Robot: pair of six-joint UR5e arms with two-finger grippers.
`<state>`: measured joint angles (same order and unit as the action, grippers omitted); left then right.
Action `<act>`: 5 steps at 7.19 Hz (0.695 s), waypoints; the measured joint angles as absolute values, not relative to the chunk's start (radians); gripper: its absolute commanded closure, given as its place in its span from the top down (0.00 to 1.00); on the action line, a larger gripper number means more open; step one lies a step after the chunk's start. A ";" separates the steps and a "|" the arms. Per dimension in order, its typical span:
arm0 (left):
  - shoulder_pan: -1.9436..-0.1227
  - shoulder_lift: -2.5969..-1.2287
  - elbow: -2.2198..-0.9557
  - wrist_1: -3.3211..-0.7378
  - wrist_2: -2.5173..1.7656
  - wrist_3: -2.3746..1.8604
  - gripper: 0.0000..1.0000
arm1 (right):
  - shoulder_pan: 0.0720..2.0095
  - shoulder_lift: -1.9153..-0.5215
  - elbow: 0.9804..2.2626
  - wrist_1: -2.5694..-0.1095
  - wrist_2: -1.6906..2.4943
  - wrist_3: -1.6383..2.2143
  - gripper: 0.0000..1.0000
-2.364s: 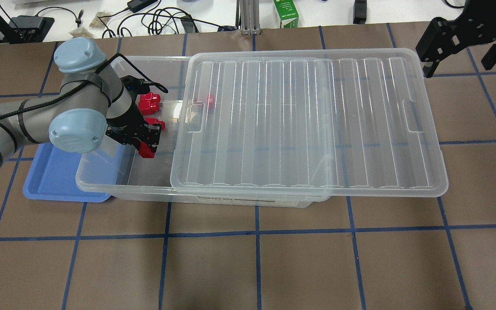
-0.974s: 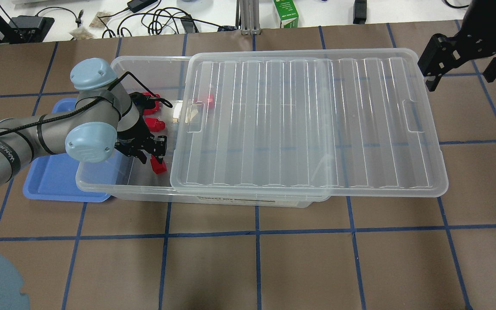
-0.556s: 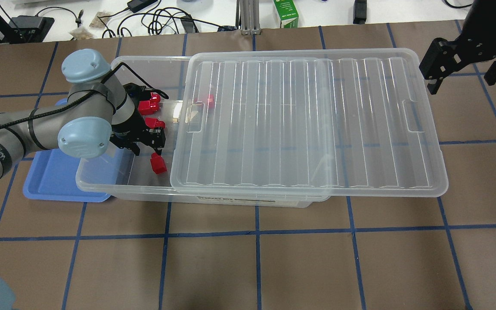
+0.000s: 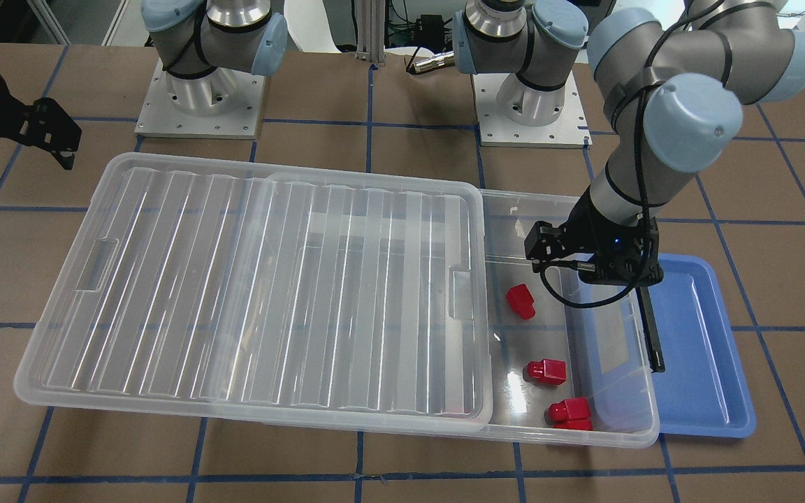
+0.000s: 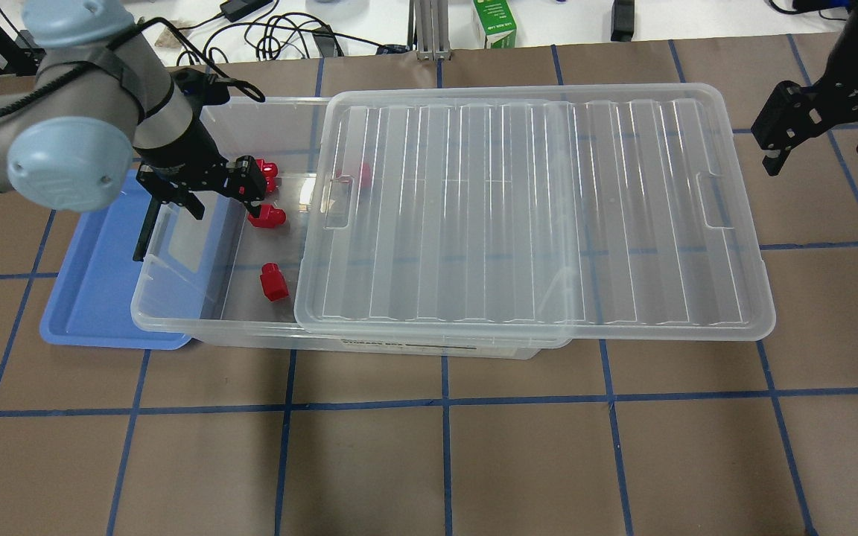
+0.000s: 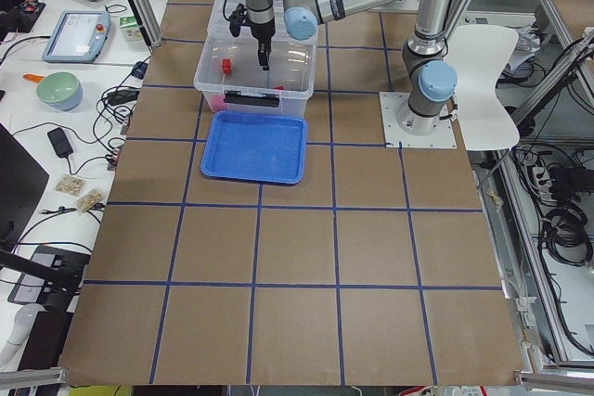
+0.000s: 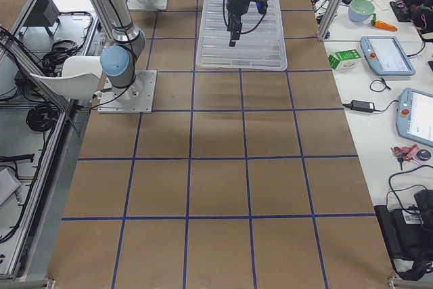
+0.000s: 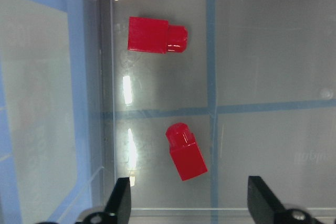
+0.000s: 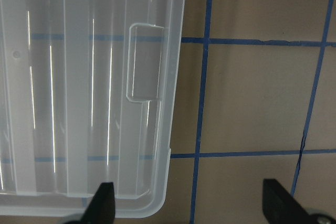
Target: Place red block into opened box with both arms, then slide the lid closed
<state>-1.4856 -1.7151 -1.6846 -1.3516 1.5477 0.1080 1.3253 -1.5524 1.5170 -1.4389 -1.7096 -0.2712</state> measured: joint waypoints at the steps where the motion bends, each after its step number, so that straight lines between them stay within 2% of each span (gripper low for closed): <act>1: -1.491 -1.682 -1.637 -1.421 1.549 0.089 1.00 | 1.318 -1.544 1.542 -1.471 -1.709 -0.279 1.00; 5: -1.534 -1.594 -1.523 -1.554 1.587 0.072 1.00 | 1.248 -1.505 1.636 -1.592 -1.708 -0.339 1.00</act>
